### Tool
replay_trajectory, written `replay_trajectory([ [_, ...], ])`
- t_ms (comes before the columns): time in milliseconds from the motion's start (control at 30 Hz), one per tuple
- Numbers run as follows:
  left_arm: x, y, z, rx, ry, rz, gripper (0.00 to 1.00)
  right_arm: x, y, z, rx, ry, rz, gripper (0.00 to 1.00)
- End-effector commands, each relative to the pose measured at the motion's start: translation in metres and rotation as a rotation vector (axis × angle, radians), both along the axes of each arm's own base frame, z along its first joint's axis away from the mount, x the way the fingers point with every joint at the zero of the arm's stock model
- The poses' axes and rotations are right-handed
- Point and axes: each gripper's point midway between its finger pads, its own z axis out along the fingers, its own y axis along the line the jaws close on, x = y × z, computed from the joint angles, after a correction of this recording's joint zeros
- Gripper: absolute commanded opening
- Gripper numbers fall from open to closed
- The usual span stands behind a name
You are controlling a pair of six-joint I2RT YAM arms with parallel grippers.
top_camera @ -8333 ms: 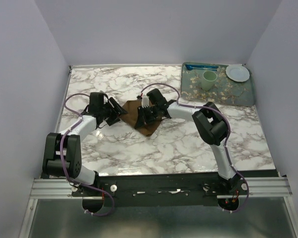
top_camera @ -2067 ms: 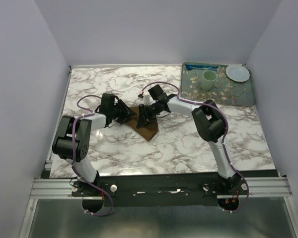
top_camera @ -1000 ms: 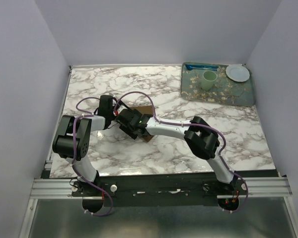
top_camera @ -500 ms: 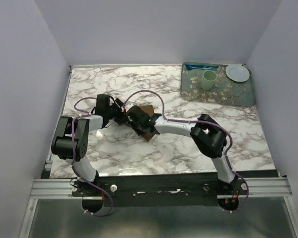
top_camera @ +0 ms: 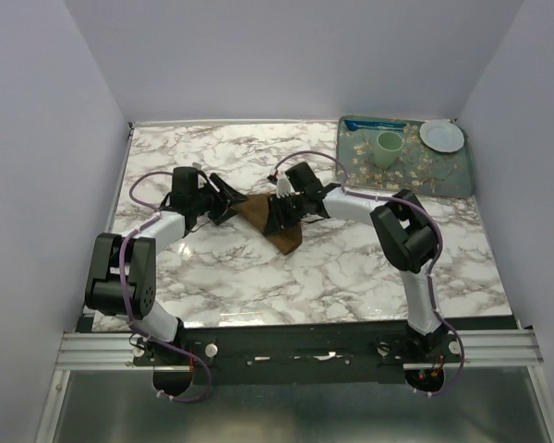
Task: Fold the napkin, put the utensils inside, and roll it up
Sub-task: Roll the napkin with the utensil
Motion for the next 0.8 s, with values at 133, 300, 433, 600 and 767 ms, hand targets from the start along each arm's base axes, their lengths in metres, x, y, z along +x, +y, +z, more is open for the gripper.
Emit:
replay_trajectory([
  [133, 0.003, -0.038, -0.004, -0.055, 0.01, -0.049, 0.7, -0.04, 0.013, -0.006, 0.132, 0.251, 0.133, 0.34],
  [300, -0.002, -0.034, -0.029, -0.027, 0.061, -0.02, 0.69, -0.04, 0.012, -0.007, 0.155, 0.286, 0.144, 0.34],
  [433, -0.013, -0.026, -0.051, 0.014, 0.097, 0.001, 0.69, -0.044, 0.013, -0.008, 0.17, 0.315, 0.159, 0.35],
  [600, -0.026, -0.022, -0.084, 0.029, 0.157, 0.014, 0.68, -0.041, 0.008, -0.005, 0.133, 0.282, 0.133, 0.43],
  [767, -0.033, -0.018, -0.099, 0.046, 0.187, 0.023, 0.68, -0.023, -0.012, 0.009, -0.053, 0.092, 0.059, 0.63],
])
